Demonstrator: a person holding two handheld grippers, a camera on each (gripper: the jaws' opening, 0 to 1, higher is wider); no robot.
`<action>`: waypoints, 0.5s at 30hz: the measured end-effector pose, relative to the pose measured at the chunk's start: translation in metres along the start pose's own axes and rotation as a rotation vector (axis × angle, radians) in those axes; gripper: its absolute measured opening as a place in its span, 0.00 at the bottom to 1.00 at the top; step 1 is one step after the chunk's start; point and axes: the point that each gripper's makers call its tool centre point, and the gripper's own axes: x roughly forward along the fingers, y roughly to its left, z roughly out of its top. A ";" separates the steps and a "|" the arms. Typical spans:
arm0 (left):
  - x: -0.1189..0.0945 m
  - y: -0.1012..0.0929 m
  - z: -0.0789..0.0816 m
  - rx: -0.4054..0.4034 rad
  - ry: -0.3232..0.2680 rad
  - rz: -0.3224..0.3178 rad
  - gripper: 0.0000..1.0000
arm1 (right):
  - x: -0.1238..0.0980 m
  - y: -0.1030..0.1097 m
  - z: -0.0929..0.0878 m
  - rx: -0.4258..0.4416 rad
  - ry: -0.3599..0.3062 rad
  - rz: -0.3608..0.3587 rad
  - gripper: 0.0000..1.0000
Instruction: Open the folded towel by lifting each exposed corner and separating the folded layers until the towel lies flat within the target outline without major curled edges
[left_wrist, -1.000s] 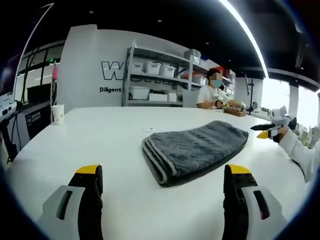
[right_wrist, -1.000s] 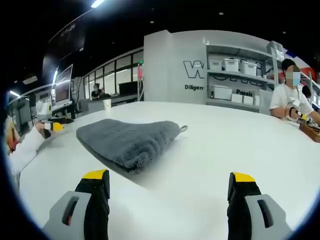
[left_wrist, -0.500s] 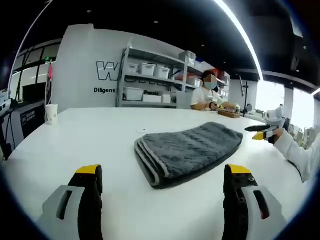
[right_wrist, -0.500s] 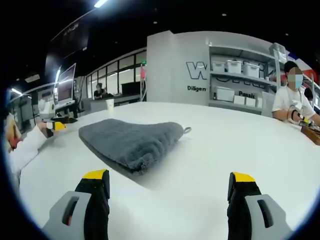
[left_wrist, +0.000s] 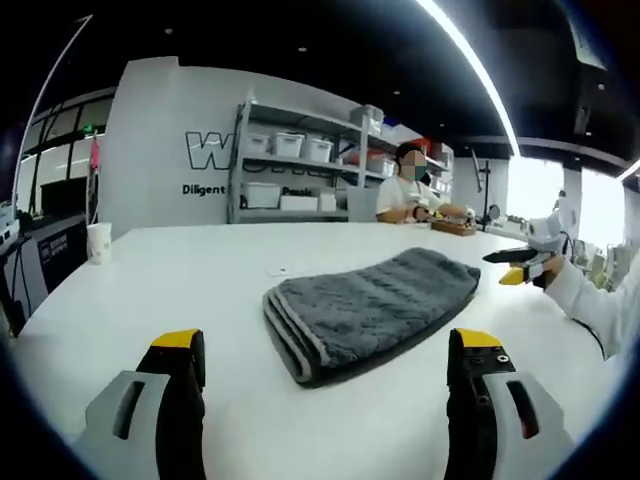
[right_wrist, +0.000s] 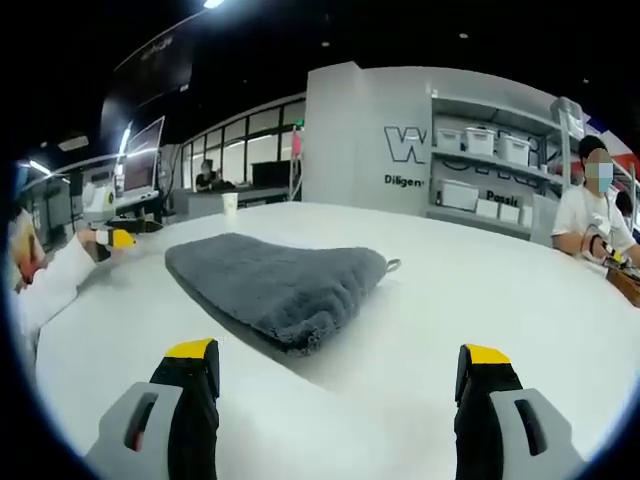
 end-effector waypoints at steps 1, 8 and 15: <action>0.001 -0.004 0.002 0.003 -0.005 -0.012 1.00 | 0.002 0.004 0.000 -0.007 0.000 0.003 0.99; 0.002 -0.016 0.009 0.037 -0.011 -0.048 1.00 | 0.024 0.032 0.008 -0.077 0.036 0.037 0.99; -0.001 -0.020 0.013 0.055 -0.011 -0.067 1.00 | 0.054 0.075 0.032 -0.186 0.045 0.108 0.98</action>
